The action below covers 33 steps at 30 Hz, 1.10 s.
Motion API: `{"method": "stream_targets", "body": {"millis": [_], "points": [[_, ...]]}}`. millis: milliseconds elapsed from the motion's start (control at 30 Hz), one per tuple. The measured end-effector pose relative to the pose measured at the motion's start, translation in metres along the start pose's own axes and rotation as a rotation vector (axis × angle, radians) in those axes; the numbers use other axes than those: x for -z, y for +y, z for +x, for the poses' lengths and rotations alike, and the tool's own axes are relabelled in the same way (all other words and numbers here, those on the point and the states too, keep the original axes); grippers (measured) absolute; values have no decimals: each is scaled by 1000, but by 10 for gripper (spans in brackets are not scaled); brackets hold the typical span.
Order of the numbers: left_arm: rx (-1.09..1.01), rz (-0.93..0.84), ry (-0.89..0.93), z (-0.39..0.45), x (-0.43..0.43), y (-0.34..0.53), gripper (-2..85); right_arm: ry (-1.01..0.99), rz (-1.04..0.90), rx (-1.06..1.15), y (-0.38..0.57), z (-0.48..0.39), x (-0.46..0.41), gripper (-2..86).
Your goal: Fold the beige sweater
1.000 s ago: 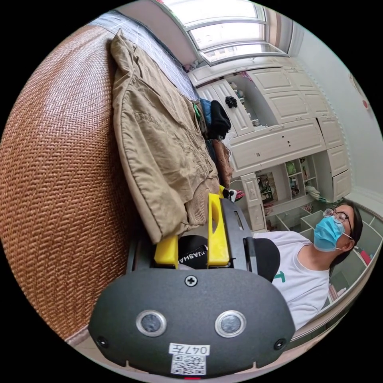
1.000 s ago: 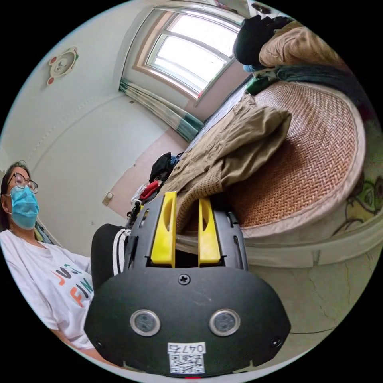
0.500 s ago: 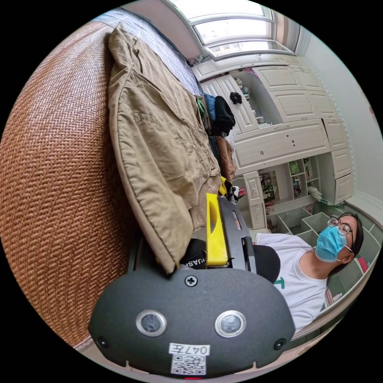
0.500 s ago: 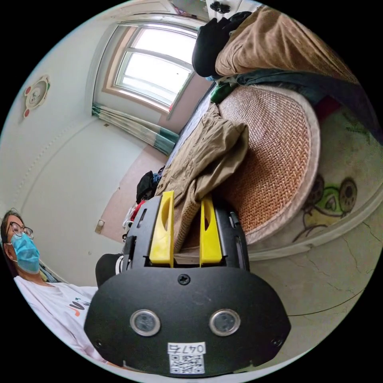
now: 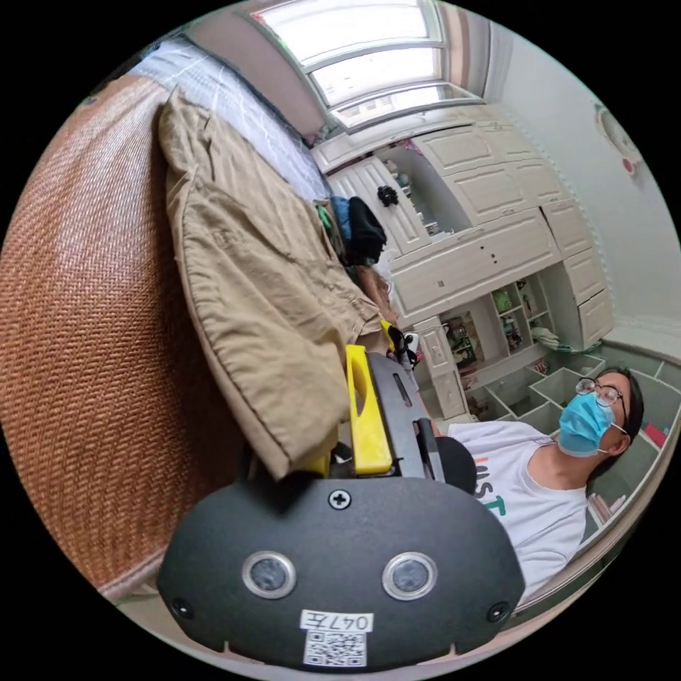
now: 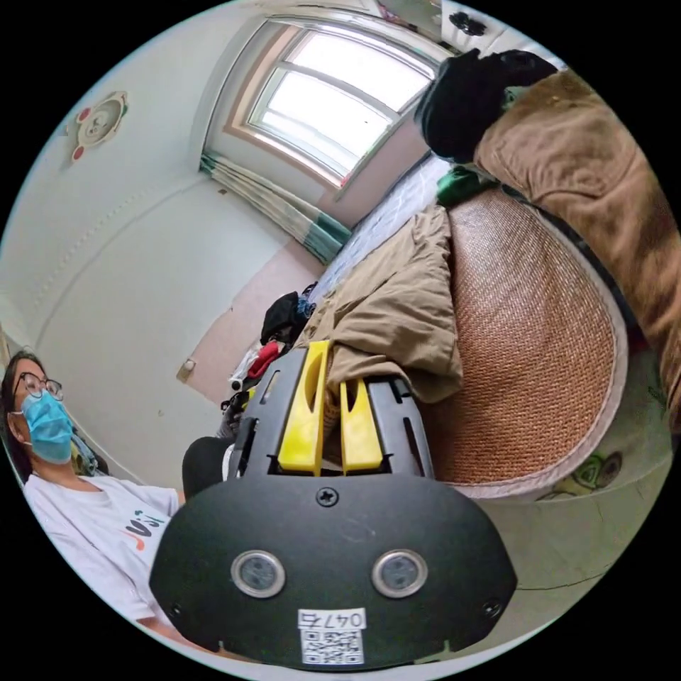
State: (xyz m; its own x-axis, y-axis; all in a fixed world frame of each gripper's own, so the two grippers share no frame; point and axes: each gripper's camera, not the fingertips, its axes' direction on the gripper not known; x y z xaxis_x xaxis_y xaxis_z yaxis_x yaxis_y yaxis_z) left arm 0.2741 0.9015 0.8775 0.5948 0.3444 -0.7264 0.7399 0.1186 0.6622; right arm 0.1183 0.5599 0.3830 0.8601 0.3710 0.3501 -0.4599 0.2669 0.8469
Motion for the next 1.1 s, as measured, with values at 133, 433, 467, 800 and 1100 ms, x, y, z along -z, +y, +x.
{"method": "stream_targets", "body": {"millis": [133, 433, 467, 800, 1100], "points": [[-79, 123, 27, 61, 55, 25, 9, -81, 22, 114, -4, -55, 34, 10], [5, 333, -6, 69, 114, 13, 7, -105, 155, 41, -21, -93, 49, 11], [66, 356, 2, 41, 114, -12, 6, -112, 175, -5, -40, -77, 32, 11], [593, 410, -27, -202, 83, -233, 225, -3, 72, -416, -206, 90, -174, 206], [278, 152, -52, -189, 56, -230, 160, 101, -357, 106, -224, 30, -221, 12]]}}
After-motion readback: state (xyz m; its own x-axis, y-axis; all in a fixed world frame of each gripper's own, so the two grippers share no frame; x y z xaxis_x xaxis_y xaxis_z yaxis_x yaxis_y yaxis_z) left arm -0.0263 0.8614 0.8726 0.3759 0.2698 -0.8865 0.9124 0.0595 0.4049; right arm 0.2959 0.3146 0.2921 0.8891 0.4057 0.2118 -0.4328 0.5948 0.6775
